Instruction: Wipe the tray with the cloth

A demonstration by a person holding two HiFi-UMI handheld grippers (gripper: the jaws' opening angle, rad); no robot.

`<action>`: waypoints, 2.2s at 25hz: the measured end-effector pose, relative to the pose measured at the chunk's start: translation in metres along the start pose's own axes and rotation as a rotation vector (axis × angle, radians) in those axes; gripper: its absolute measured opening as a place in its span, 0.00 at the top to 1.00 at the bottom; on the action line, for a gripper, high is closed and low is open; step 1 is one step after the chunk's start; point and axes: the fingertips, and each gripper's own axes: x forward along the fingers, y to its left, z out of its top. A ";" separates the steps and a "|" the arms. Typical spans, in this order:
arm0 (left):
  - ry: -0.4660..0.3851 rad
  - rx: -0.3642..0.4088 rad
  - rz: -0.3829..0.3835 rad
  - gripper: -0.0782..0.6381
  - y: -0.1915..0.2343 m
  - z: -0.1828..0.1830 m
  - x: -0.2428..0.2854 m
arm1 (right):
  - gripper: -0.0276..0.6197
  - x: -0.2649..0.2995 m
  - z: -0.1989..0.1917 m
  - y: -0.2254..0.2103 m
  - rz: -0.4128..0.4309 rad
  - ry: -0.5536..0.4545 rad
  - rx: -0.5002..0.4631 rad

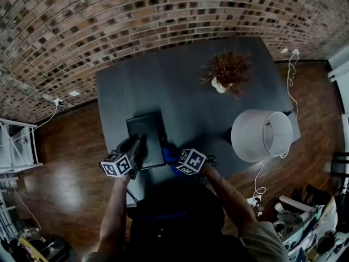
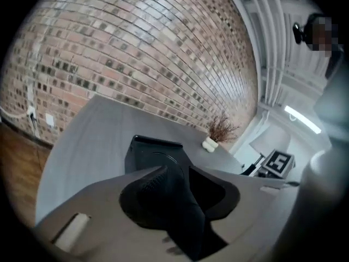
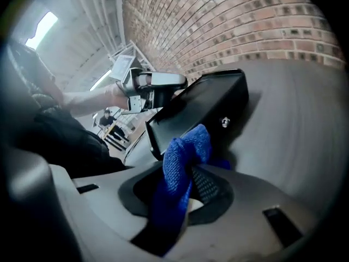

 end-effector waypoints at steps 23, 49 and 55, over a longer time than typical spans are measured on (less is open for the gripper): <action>0.174 0.267 0.138 0.72 -0.019 -0.033 0.009 | 0.79 -0.023 0.130 -0.164 -0.573 0.124 -0.573; 0.147 0.316 0.221 0.72 -0.015 -0.026 0.009 | 0.78 -0.034 0.070 -0.106 -0.414 0.295 -0.743; 0.154 0.334 0.244 0.72 -0.010 -0.030 0.007 | 0.78 0.007 0.034 -0.024 -0.418 0.353 -0.800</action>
